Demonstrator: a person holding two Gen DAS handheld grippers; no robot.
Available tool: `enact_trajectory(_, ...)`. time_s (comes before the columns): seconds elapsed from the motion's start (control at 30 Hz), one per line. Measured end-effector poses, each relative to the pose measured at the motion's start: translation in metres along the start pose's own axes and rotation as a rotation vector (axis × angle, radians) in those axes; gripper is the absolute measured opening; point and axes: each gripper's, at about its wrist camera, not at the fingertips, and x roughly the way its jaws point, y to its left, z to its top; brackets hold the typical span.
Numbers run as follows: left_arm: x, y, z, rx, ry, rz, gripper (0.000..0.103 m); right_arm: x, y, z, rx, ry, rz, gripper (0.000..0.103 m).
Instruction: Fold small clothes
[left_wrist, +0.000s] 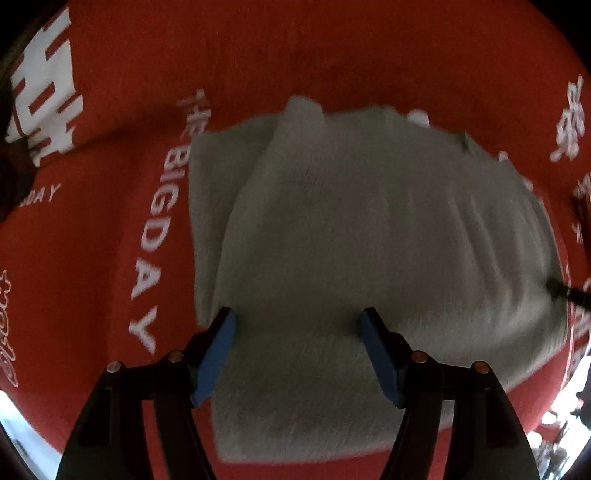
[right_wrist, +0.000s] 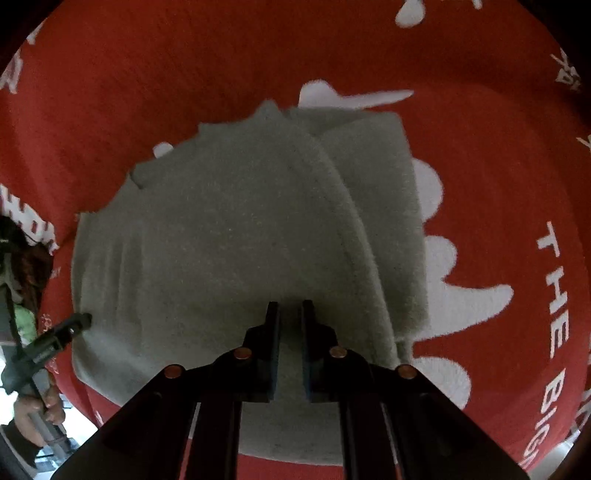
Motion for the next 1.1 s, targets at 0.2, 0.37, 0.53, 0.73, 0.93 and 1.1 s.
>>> enact_trajectory(0.2, -0.015, 0.05, -0.036, -0.209, 0.095, -0.021, 0.077, -0.037, -0.03, -0.026, 0.153, 0.045, -0.005, 0.014)
enact_trajectory(0.37, -0.008, 0.085, -0.066, -0.561, 0.138, -0.204, 0.087, -0.052, -0.061, -0.073, 0.426, 0.044, 0.17, 0.064)
enact_trajectory(0.53, 0.002, 0.078, -0.072, -0.643, 0.138, -0.231, 0.087, -0.023, -0.09, -0.097, 0.782, -0.008, 0.348, 0.064)
enact_trajectory(0.73, -0.009, 0.072, -0.058, -0.534, 0.095, -0.132, 0.02, -0.021, -0.08, -0.079, 0.728, 0.025, 0.295, 0.012)
enact_trajectory(0.93, -0.007, 0.062, -0.063, -0.395, 0.067, -0.062, 0.016, -0.026, -0.06, -0.061, 0.427, 0.047, 0.118, 0.012)
enact_trajectory(1.1, -0.021, 0.064, -0.061, -0.332, 0.082, -0.03, 0.016, -0.029, -0.063, -0.07, 0.403, 0.071, 0.055, 0.015)
